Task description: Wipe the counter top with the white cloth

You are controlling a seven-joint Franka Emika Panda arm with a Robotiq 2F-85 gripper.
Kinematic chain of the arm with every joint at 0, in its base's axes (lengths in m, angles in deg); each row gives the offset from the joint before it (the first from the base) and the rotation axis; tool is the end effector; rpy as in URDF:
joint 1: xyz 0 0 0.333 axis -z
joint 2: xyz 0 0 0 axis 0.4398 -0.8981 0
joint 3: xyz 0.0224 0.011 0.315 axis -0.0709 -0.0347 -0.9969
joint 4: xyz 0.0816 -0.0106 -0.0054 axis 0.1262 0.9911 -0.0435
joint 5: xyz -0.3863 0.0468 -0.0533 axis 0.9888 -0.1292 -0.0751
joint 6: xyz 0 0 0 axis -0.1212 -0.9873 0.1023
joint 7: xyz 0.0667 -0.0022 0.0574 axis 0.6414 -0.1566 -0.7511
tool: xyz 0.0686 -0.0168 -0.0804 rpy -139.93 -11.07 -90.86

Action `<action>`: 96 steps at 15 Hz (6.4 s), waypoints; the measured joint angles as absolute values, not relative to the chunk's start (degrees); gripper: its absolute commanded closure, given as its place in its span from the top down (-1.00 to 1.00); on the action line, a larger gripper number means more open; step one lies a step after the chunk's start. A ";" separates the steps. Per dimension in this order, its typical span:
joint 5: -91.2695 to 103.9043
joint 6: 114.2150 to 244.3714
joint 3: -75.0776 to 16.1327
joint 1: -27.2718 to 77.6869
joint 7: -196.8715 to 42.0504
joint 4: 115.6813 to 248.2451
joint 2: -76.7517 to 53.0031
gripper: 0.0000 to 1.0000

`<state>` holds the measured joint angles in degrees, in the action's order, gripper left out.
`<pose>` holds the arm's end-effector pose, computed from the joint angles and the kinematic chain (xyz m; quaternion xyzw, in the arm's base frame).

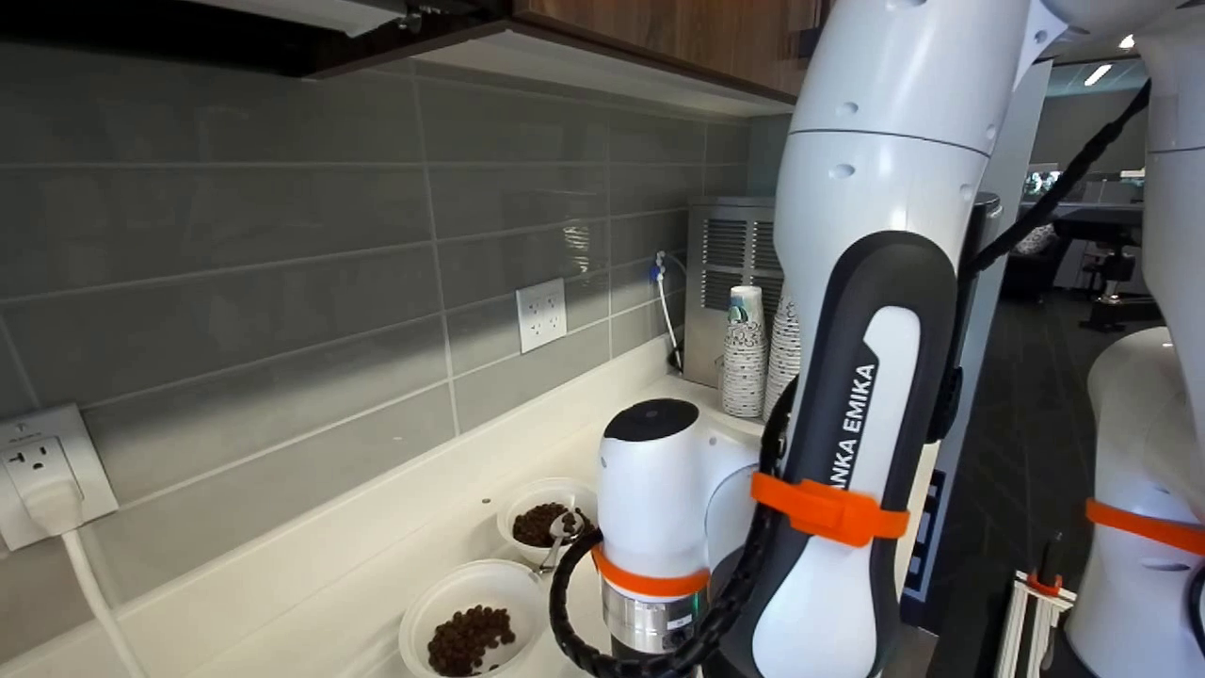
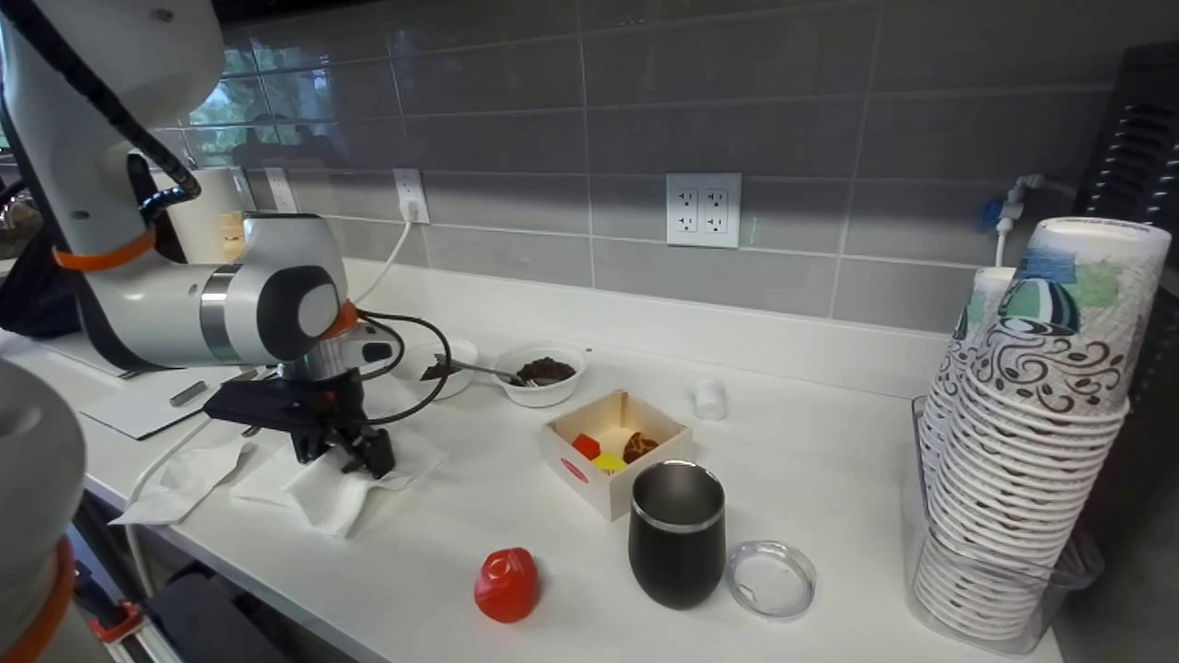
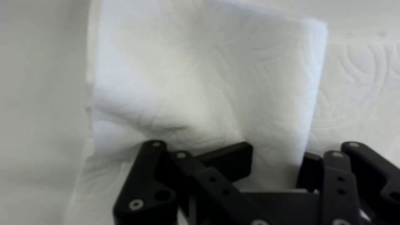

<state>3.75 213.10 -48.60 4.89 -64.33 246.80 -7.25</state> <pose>0.3069 0.2355 0.1589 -0.9863 -0.1628 0.0141 0.0221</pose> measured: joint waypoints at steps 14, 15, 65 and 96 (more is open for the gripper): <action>15.53 211.22 -37.92 3.90 -61.86 246.57 -5.92 -1.00; 16.34 211.85 -36.94 3.84 -61.37 246.60 -6.03 -1.00; 6.04 217.01 -46.63 3.77 -64.96 244.55 -8.65 -1.00; -3.71 199.69 -47.37 13.08 -78.08 246.90 1.14 -1.00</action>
<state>-3.71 199.69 -47.37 13.08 -78.08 246.90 1.14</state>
